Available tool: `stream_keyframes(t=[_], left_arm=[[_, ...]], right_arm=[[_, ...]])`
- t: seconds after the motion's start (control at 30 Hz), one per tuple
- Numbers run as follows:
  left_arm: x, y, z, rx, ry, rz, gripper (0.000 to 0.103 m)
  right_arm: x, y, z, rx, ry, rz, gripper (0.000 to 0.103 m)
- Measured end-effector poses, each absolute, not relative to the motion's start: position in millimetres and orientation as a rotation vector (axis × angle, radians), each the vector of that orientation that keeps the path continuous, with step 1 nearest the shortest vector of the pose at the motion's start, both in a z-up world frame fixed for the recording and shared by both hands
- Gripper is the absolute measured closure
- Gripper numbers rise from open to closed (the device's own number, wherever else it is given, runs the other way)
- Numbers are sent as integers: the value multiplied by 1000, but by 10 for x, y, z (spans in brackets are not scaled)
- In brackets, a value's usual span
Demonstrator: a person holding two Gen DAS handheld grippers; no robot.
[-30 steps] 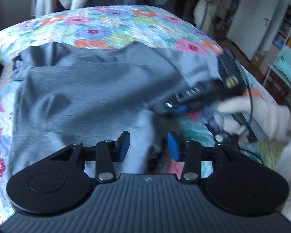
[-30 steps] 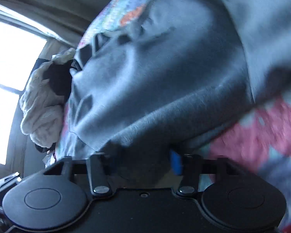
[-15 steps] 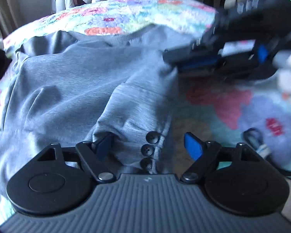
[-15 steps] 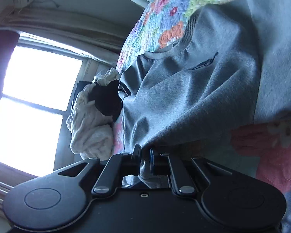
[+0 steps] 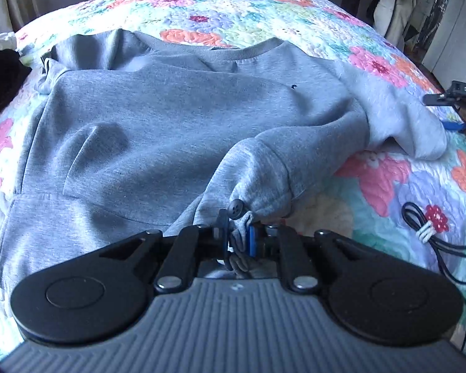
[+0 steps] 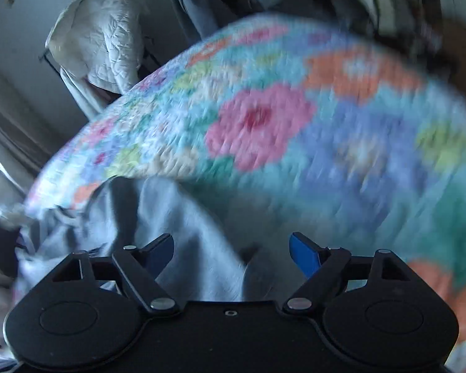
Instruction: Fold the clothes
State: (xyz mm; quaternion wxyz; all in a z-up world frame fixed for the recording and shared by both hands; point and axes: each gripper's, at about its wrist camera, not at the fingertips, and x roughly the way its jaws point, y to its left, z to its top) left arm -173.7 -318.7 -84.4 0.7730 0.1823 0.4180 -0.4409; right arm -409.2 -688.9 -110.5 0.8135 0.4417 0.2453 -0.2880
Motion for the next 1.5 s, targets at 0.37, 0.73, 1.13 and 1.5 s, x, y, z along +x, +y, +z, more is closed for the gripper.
stream_keyframes(t=[0.37, 0.73, 1.13, 1.5], left_arm=[[-1639, -2689, -245, 83, 1013, -1180, 96], [-984, -2098, -140, 5, 935, -988, 96], [0, -1330, -1125, -144, 1180, -798, 93], [499, -834, -1038, -344, 1108, -755, 87]], right_arm=[[-3650, -6710, -908, 1184, 12, -169, 94], [-1193, -6301, 211, 1090, 310, 144, 94], [1258, -4600, -21, 517, 691, 217, 74], [26, -5461, -197, 766, 595, 94, 50]])
